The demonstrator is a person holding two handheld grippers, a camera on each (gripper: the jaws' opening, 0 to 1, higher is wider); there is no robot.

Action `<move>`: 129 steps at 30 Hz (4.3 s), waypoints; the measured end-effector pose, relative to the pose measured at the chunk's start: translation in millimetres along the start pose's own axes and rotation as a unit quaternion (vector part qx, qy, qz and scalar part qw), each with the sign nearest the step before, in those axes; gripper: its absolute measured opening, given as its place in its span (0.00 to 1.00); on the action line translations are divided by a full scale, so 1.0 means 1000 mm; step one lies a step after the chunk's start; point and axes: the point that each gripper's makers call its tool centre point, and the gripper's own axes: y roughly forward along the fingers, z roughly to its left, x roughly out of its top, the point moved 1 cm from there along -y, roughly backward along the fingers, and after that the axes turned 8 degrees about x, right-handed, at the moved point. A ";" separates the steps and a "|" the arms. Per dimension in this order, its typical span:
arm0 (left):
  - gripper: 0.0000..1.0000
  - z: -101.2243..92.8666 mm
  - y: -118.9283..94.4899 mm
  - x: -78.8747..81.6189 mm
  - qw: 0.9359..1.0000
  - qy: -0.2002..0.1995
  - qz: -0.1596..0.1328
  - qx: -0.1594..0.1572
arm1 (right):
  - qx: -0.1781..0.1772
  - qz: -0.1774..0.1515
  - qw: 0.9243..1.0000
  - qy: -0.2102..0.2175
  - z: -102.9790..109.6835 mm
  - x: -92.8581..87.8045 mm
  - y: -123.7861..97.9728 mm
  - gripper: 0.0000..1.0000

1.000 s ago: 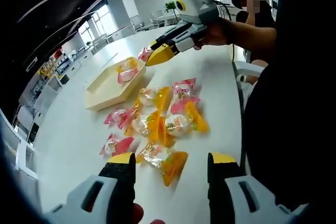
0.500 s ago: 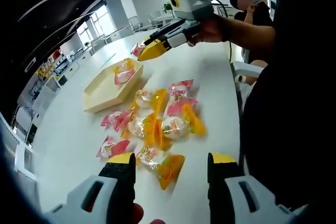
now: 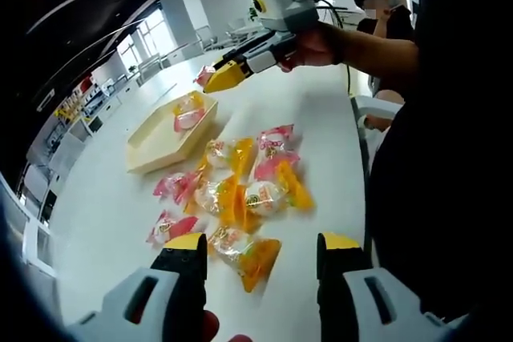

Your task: Pick up the marshmallows scattered on the table and place them into the bowl on the table

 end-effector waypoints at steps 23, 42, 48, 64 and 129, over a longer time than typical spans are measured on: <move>0.55 -0.002 0.001 0.001 1.000 0.004 0.000 -0.005 | -0.014 -0.013 0.999 -0.036 -0.016 0.028 0.007 0.20; 0.55 -0.006 -0.002 0.004 1.000 0.004 0.002 -0.004 | -0.011 -0.015 0.999 -0.036 -0.029 0.035 0.018 0.20; 0.55 -0.009 -0.004 0.004 1.000 0.008 0.004 -0.006 | -0.015 -0.012 0.999 -0.042 -0.033 0.036 0.022 0.20; 0.55 -0.010 -0.004 0.009 1.000 0.010 0.000 -0.010 | -0.017 -0.009 0.999 -0.030 -0.037 0.036 0.030 0.20; 0.55 -0.013 -0.005 0.007 1.000 0.011 0.002 -0.014 | -0.007 -0.047 0.998 0.029 -0.030 0.031 0.055 0.63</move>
